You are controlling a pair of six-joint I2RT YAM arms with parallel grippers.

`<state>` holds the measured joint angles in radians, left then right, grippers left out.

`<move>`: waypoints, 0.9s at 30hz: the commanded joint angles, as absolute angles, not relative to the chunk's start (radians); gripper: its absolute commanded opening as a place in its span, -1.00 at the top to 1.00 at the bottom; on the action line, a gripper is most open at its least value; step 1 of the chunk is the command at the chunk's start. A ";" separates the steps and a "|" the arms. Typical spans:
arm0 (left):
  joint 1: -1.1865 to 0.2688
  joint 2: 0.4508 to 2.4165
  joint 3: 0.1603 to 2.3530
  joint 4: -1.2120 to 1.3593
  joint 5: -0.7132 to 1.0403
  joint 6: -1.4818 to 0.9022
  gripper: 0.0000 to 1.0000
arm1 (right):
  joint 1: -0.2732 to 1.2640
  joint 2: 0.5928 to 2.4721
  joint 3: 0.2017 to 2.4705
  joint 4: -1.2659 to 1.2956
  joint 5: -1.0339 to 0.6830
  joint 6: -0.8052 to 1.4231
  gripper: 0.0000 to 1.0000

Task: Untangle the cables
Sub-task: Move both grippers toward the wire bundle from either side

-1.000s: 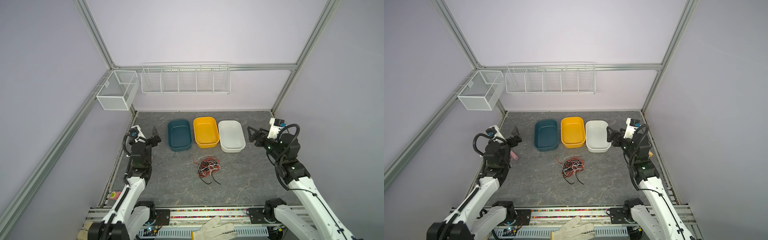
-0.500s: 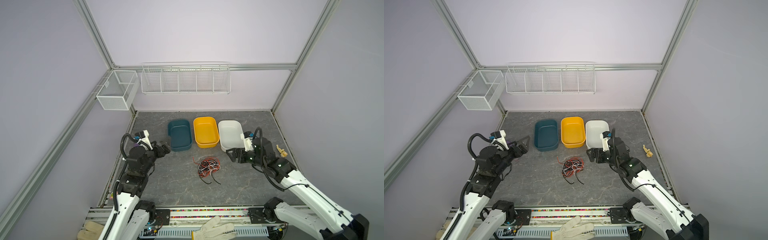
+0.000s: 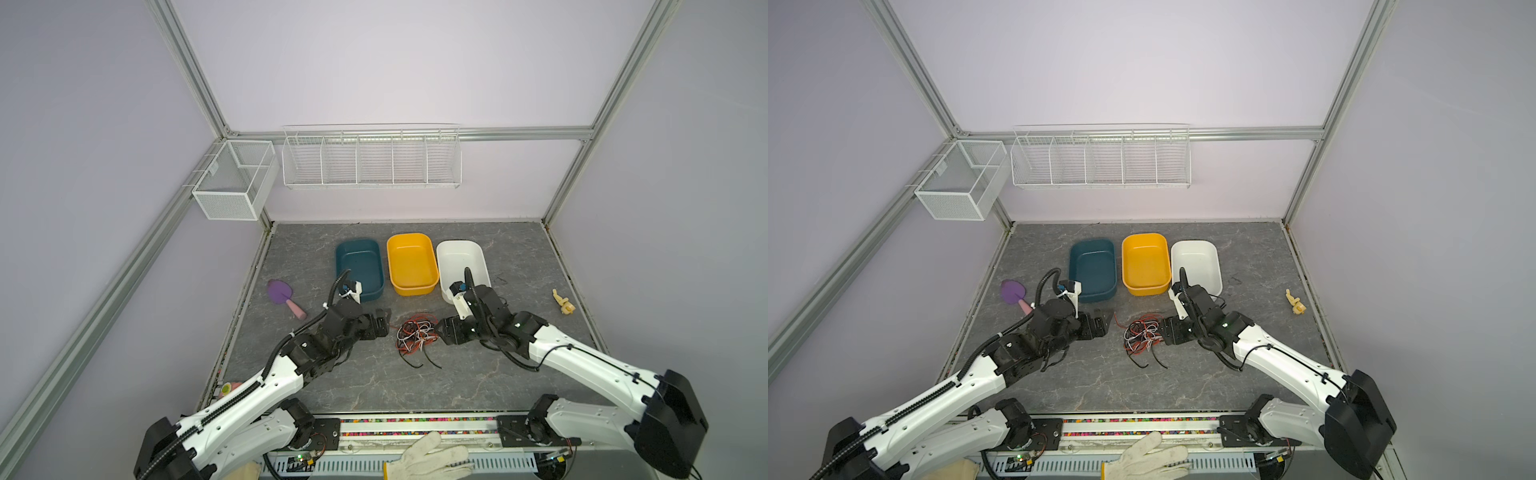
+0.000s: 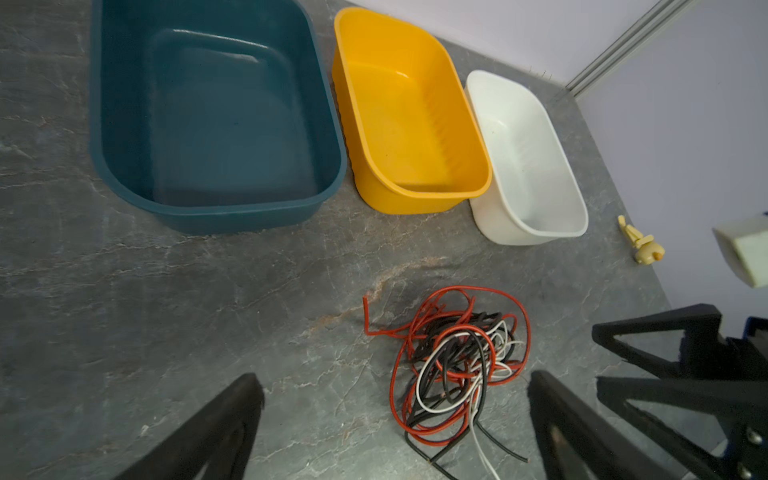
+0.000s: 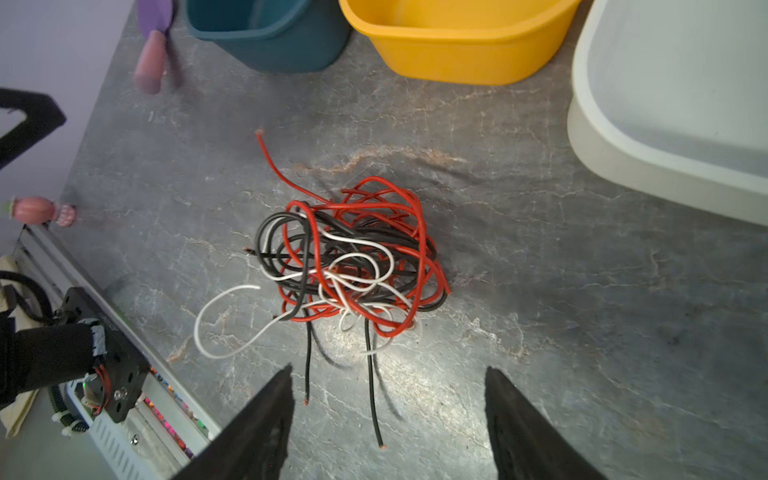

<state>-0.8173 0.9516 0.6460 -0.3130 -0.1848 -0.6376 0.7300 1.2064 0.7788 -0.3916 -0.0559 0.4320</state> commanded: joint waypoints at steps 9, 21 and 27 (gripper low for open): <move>-0.901 1.068 0.560 -0.145 -0.145 -0.788 -0.98 | 0.736 1.342 0.809 -0.334 -0.072 0.415 -0.16; -0.949 1.227 0.520 0.047 -0.050 -0.827 -0.87 | 0.738 1.418 0.805 -0.242 -0.067 0.435 0.02; -0.959 1.273 0.513 0.089 -0.055 -0.842 -0.78 | 0.753 1.432 0.794 -0.201 -0.108 0.438 0.12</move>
